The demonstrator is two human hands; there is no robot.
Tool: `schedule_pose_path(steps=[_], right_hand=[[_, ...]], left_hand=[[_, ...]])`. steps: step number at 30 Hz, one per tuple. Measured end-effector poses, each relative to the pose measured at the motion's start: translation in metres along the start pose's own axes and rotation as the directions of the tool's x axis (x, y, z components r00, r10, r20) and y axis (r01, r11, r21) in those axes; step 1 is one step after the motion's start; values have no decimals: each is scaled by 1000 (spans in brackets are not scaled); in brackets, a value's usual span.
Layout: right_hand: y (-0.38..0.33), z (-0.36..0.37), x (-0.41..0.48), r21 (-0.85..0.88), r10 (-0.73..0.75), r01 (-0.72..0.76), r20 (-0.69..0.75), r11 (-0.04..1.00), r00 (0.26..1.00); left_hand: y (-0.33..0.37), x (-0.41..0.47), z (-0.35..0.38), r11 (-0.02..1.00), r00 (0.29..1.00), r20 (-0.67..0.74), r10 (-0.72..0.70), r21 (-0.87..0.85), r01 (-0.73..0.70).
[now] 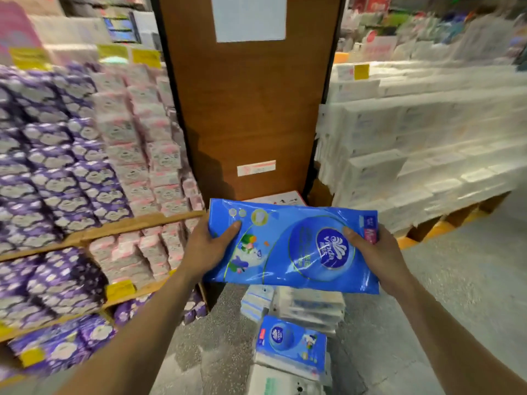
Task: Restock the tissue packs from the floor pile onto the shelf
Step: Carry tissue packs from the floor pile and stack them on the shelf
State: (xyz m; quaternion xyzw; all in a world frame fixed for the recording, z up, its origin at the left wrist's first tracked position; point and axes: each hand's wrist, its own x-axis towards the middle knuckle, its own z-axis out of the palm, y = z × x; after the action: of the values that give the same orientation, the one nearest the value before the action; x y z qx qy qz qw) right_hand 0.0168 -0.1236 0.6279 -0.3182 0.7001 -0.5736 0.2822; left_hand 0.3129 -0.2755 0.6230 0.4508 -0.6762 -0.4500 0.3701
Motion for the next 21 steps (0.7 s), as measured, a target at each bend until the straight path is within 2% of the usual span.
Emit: schedule_pose_path(steps=[3, 6, 9, 11, 13, 17, 21], right_hand=[[-32, 12, -29, -10, -98, 100, 122, 995, 988], [-53, 32, -62, -1, -180, 186, 251, 983, 951], [-71, 73, -93, -14, -223, 243, 349, 970, 910], [-80, 111, -121, 6, -213, 231, 415, 973, 885], [-88, 152, -158, 21, -199, 218, 500, 976, 842], [-103, 247, -253, 72, -195, 198, 664, 978, 722], [-120, 353, -369, 143, -229, 196, 802, 970, 552]], left_hand=[[10, -56, -33, 1000, 985, -172, -17, -10, 16], [15, -117, -71, 999, 957, -284, -52, -19, 49], [13, -181, -118, 996, 916, -393, -84, -20, 82], [9, -227, -154, 993, 872, -479, -102, -4, 114], [-4, -276, -195, 986, 814, -567, -122, 24, 165], [-22, -385, -285, 969, 649, -750, -128, 43, 242], [-35, -510, -378, 943, 463, -878, -121, 44, 330]])
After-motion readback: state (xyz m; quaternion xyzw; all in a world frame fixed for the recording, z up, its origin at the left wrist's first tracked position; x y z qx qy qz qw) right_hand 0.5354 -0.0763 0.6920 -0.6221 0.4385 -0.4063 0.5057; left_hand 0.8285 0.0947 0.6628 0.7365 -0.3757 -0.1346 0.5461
